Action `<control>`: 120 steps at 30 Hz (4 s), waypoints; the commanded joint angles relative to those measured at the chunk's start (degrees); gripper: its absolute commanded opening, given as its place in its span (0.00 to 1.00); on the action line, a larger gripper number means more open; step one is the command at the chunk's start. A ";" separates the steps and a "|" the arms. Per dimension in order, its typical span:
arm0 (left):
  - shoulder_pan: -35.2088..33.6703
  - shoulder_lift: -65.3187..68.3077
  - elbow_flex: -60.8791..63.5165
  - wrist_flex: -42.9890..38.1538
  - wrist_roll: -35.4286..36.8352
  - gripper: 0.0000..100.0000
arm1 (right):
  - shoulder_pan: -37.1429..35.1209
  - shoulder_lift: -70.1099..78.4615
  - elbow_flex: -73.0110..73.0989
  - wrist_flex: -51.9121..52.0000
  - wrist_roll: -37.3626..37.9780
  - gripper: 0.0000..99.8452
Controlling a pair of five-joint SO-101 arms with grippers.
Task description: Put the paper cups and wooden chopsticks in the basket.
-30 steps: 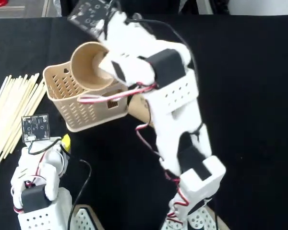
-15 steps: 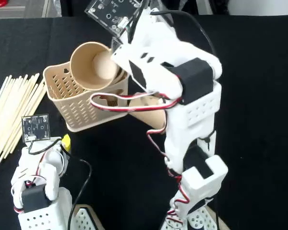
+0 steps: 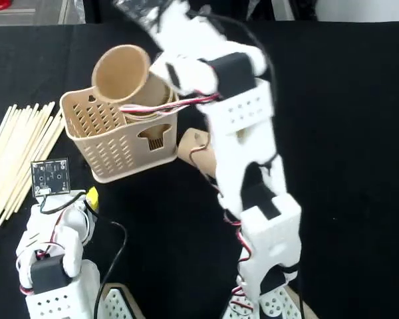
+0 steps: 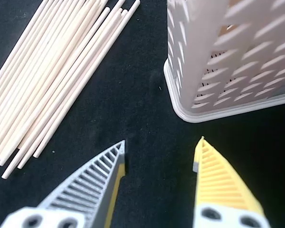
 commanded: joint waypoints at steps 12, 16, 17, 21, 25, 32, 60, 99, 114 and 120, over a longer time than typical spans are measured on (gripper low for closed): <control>-0.04 -0.35 -0.13 -0.97 0.09 0.23 | 10.90 -13.58 10.15 9.41 14.51 0.41; -0.04 -0.35 -0.04 -1.67 0.09 0.23 | 14.86 -26.77 36.35 8.53 25.49 0.41; -0.04 -0.35 -0.04 -1.76 0.09 0.23 | 15.74 -30.46 42.86 7.65 28.57 0.41; -0.04 -0.35 -0.04 -1.67 0.09 0.23 | 19.78 -45.41 68.97 -1.41 38.95 0.41; -0.04 -0.35 -0.04 -1.67 0.09 0.23 | 21.98 -59.74 94.90 -12.92 45.10 0.41; -0.04 -0.35 -0.04 -1.67 0.09 0.23 | 19.34 -76.97 127.69 -28.66 46.15 0.41; -0.04 -0.35 0.04 -1.67 0.09 0.23 | 11.08 -86.29 152.75 -66.73 32.79 0.14; -0.04 -0.35 0.57 -1.76 0.09 0.23 | 13.27 -67.38 98.15 -12.92 0.35 0.03; -0.13 -0.35 0.57 -1.76 0.09 0.23 | 17.58 -54.81 121.19 -55.91 29.10 0.31; -0.13 -0.35 0.57 -1.76 0.09 0.23 | 18.99 -47.96 125.58 -72.79 27.87 0.31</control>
